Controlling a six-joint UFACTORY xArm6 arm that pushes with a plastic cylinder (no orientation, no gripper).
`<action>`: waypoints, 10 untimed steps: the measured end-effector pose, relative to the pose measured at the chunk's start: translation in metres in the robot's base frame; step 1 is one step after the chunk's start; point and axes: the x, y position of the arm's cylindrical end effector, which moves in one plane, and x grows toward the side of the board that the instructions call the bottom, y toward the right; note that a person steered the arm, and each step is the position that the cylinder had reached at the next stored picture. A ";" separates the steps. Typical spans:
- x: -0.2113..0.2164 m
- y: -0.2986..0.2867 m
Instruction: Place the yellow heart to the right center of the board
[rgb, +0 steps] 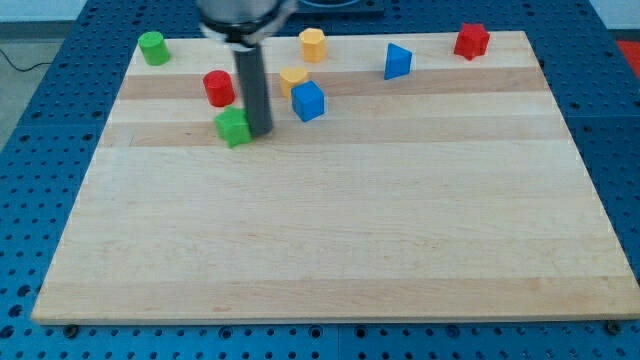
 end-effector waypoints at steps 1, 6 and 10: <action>0.000 -0.050; -0.032 -0.058; -0.083 0.080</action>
